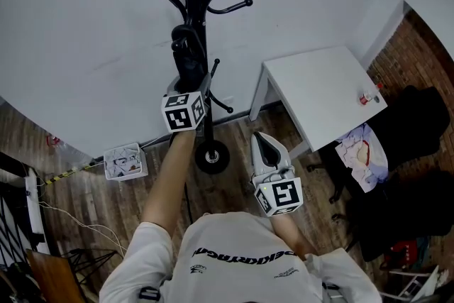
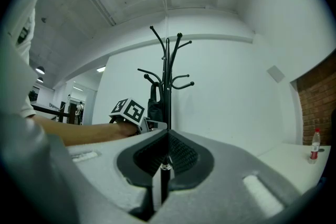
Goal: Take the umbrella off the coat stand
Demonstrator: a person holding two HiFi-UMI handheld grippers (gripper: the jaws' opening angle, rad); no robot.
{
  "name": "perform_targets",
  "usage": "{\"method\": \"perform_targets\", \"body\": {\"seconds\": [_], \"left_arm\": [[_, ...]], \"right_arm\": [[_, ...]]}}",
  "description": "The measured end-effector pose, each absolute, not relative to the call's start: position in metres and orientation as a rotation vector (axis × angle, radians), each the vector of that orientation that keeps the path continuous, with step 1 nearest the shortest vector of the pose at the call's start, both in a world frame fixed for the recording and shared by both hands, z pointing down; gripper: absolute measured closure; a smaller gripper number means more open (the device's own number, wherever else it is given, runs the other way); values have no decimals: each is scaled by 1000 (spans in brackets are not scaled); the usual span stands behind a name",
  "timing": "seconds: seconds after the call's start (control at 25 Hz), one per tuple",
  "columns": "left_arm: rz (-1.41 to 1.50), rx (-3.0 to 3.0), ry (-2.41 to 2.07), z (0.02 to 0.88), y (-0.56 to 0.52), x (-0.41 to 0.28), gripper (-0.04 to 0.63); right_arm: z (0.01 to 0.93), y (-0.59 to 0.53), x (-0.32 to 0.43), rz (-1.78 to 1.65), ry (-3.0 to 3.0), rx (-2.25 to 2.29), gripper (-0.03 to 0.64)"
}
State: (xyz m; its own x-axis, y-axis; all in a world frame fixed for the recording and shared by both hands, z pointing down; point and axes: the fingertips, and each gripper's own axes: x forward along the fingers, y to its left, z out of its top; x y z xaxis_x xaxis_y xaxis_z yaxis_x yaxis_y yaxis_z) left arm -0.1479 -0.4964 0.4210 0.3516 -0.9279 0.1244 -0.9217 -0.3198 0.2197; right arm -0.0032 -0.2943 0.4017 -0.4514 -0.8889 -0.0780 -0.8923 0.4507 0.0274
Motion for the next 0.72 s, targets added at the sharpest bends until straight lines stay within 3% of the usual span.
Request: {"method": "perform_targets", "body": {"seconds": [0.72], "left_arm": [[34, 2305, -1735, 398, -475, -158, 330]], "right_arm": [[392, -284, 8, 113, 2629, -1574, 618]]}}
